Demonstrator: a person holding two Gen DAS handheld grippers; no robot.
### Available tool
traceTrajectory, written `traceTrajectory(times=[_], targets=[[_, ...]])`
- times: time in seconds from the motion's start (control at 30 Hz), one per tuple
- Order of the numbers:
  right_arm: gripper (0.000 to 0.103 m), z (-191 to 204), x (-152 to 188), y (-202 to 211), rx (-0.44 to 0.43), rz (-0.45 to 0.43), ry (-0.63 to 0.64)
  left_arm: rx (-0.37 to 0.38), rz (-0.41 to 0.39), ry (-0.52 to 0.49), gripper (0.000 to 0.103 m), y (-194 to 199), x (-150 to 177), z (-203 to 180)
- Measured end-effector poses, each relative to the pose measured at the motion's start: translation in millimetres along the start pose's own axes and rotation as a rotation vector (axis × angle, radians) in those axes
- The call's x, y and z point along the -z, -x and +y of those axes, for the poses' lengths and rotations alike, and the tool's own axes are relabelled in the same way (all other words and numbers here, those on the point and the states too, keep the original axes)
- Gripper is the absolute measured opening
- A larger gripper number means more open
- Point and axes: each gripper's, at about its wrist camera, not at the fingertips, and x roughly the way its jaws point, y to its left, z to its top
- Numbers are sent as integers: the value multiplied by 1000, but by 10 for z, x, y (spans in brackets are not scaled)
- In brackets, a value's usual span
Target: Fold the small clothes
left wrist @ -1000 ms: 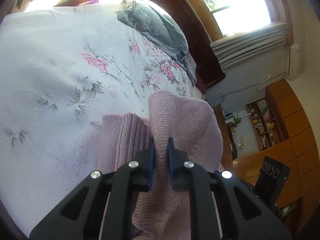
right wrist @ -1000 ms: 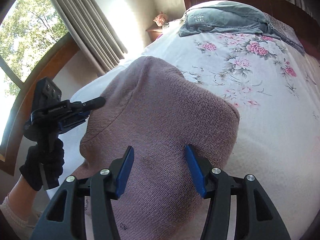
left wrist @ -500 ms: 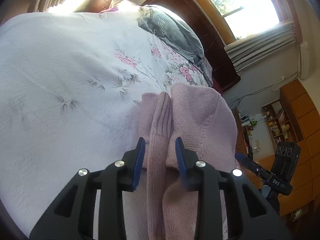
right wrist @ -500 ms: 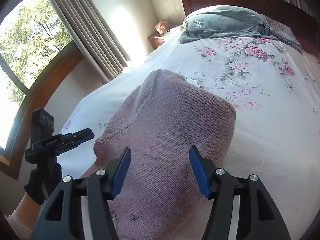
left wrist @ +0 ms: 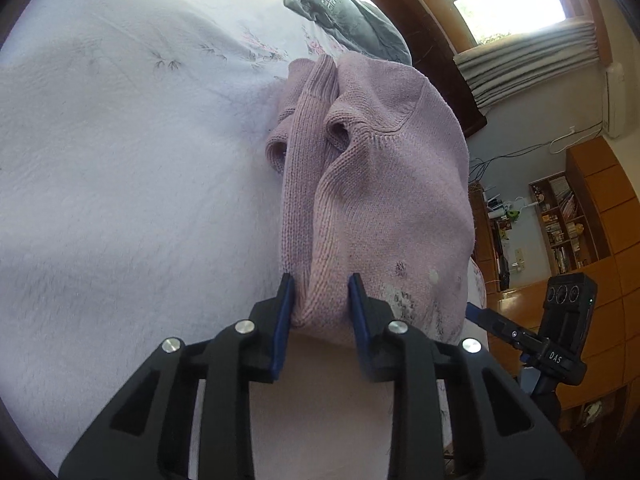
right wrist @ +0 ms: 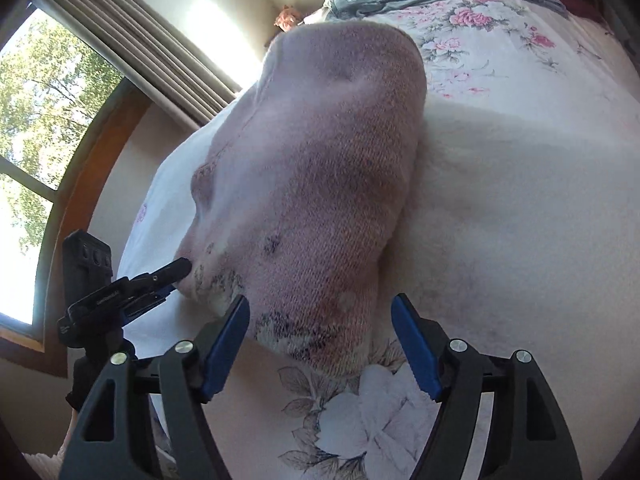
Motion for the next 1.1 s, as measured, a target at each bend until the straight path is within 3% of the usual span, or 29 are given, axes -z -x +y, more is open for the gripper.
traceTrajectory(times=[0.07, 0.17, 0.23, 0.33, 0.4, 0.47, 0.5, 0.57, 0.67, 0.83, 1.1], targets=[[43, -57, 49, -91, -23, 25, -11, 0, -9, -5, 25, 30, 34, -21], [29, -180, 45, -120, -11, 27, -38, -26, -3, -26, 24, 18, 97, -35], [28, -259, 48, -167, 1, 46, -63, -41, 16, -37, 25, -56, 129, -17], [29, -261, 66, -187, -7, 54, -67, -35, 22, -53, 29, -53, 112, -19], [36, -217, 70, -136, -20, 41, -48, -16, 25, -45, 40, 22, 61, -34], [47, -204, 76, -50, -40, 21, -42, 6, 19, -24, 71, 104, -26, -54], [52, -196, 59, 8, -53, 5, -41, 5, 11, -16, 75, 135, -88, -63], [64, -188, -1, 125, -69, -36, -44, 9, -8, -25, 76, 168, -237, -104], [66, -189, -102, 221, -70, -69, -41, 18, -15, -41, 77, 99, -506, -146], [69, -112, -246, 284, -73, -99, -20, 25, 53, -28, 77, -245, -908, -117], [72, -153, -435, 198, -93, -99, -21, 49, 144, -38, 79, -722, -1153, -20]])
